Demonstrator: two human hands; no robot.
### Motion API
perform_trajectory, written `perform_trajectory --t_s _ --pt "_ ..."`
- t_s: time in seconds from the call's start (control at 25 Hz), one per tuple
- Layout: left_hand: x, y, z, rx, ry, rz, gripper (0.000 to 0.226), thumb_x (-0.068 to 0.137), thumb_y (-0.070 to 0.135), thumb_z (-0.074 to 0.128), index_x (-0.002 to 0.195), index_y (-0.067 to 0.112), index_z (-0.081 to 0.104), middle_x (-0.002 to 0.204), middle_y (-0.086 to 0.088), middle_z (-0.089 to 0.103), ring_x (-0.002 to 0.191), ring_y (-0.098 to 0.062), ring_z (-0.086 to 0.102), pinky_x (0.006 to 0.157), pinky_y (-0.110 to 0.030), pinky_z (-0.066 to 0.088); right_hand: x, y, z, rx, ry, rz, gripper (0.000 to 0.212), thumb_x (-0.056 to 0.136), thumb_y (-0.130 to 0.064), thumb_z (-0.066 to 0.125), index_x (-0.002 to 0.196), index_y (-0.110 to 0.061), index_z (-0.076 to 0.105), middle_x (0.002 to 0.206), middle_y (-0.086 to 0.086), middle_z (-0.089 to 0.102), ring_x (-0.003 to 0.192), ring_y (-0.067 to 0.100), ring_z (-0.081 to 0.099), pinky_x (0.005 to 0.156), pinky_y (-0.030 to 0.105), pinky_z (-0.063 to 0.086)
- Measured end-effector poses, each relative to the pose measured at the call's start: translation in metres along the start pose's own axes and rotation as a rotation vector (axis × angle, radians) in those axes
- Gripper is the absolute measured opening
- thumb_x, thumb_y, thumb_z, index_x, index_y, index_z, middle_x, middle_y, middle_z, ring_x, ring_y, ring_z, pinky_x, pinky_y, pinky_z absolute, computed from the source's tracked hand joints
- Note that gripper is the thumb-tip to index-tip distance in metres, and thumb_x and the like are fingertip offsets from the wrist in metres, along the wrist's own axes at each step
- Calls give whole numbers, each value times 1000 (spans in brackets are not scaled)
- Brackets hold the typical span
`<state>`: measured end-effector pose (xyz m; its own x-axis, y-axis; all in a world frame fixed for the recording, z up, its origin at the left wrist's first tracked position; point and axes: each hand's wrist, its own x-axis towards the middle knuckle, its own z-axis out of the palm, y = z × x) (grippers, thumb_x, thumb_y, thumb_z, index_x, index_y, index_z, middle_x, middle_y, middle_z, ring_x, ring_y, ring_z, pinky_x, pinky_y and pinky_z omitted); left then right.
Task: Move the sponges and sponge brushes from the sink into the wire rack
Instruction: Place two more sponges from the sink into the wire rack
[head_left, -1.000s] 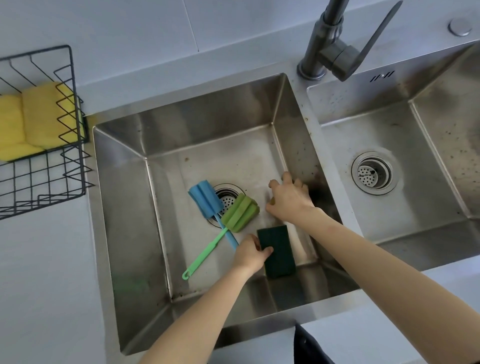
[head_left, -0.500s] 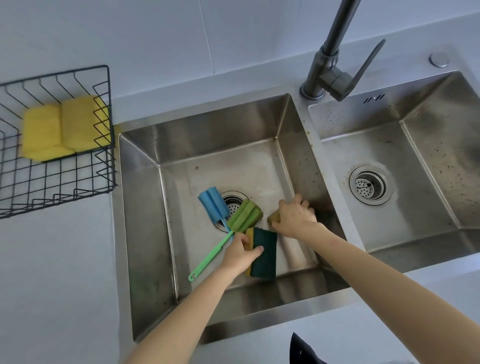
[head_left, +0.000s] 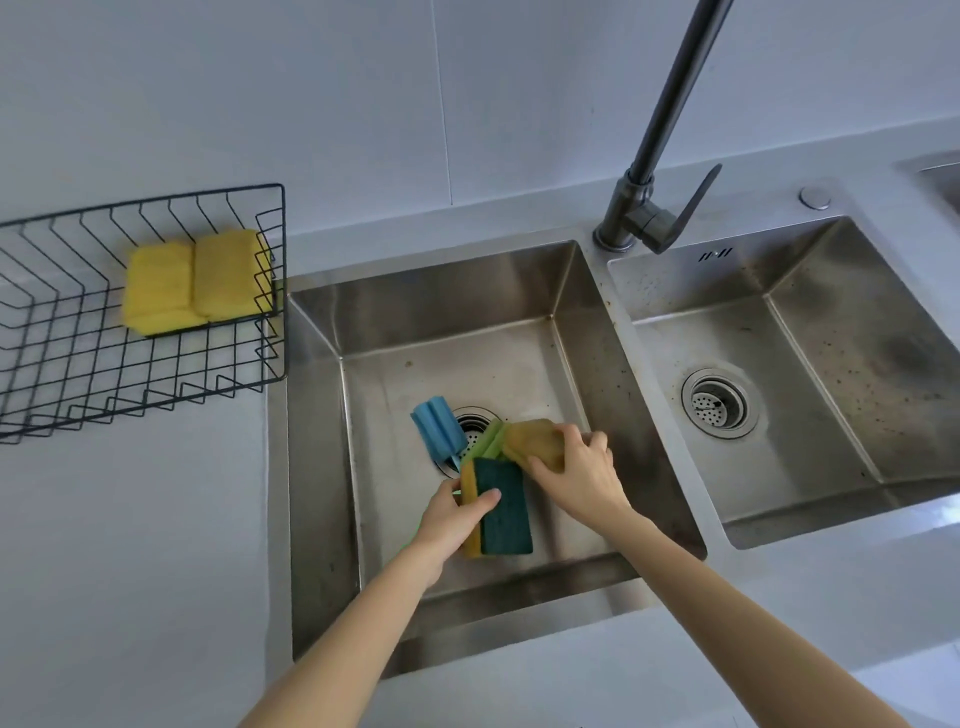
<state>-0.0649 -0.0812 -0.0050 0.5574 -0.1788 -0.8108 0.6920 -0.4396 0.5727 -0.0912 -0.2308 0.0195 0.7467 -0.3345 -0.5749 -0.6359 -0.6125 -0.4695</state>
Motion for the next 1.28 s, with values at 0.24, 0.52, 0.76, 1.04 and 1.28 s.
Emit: perform_trajectory --t_s 0.24,0.52,0.76,1.04,1.28 --pt "-12 2 -21 -438 -90 -13 35 91 23 50 123 11 44 105 -6 57 94 -19 56 81 -34 50 -11 -20 5 252 5 28 54 87 -34 59 130 -14 33 132 14 32 119 32 46 94 32 45" --pt "-22 1 -47 -752 -192 93 28 95 17 33 112 27 54 111 -11 57 104 -23 54 86 -35 47 -17 -45 12 386 -30 2 60 85 -38 60 131 -15 28 136 12 32 101 19 43 94 34 45" --pt "-32 4 -61 -738 -279 127 36 96 14 30 125 33 41 111 -8 56 100 -19 55 84 -31 46 -16 -51 11 492 -95 46 45 96 -42 36 132 -16 30 135 11 42 116 25 46 96 36 40" --pt "-37 10 -75 -691 -360 208 40 92 20 44 127 38 39 116 -4 55 107 -23 55 90 -39 45 -16 -57 1 715 -46 63 44 92 -33 53 129 -14 38 103 1 49 100 19 50 92 34 46" --pt "-44 17 -92 -501 -234 325 74 70 43 66 134 22 38 117 0 56 108 -15 53 86 -31 41 -12 -76 -8 867 -64 23 65 80 -29 70 133 -3 42 118 10 58 110 25 58 103 42 47"
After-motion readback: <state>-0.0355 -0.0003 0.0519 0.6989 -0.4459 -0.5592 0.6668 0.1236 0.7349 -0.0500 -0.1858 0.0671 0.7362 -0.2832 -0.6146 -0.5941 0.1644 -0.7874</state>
